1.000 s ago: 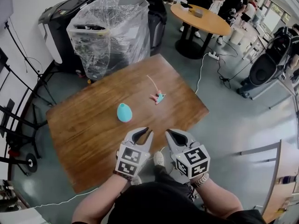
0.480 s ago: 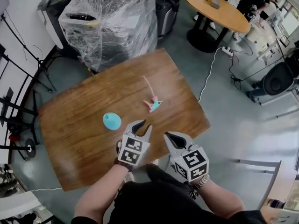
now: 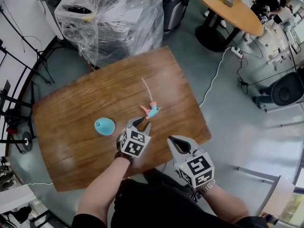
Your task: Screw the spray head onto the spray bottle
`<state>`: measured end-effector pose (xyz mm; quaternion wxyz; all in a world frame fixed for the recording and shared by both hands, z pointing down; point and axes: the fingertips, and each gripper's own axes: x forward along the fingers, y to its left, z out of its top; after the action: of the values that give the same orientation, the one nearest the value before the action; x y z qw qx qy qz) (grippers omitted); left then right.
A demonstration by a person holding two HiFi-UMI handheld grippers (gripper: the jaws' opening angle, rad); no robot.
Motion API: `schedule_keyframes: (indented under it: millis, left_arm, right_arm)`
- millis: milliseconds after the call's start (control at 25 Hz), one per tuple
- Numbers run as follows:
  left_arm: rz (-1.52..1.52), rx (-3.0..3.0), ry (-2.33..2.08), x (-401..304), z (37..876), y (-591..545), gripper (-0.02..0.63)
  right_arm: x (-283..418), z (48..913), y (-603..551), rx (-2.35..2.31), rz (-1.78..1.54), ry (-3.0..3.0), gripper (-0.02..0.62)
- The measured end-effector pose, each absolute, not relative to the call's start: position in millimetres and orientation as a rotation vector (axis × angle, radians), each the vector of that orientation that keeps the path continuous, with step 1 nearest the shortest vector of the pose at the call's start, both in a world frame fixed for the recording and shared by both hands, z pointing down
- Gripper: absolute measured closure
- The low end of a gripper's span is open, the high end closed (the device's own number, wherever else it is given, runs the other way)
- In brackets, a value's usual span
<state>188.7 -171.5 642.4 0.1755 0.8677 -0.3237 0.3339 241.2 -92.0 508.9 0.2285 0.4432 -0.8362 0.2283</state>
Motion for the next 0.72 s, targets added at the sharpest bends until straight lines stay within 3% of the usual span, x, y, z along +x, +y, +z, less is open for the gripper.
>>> schedule_keyframes:
  millis: [560, 720]
  left_arm:
    - [1.035, 2.418, -0.867, 195.1, 677.6, -183.1, 0.474]
    - [1.042, 2.409, -0.856, 195.7, 679.9, -184.6, 0.517]
  right_arm:
    - [251.8, 511.0, -87.9, 1.226, 0.62, -2.281, 0.603]
    - [249.1, 506.6, -85.9, 1.233, 0.611, -2.272, 0.603]
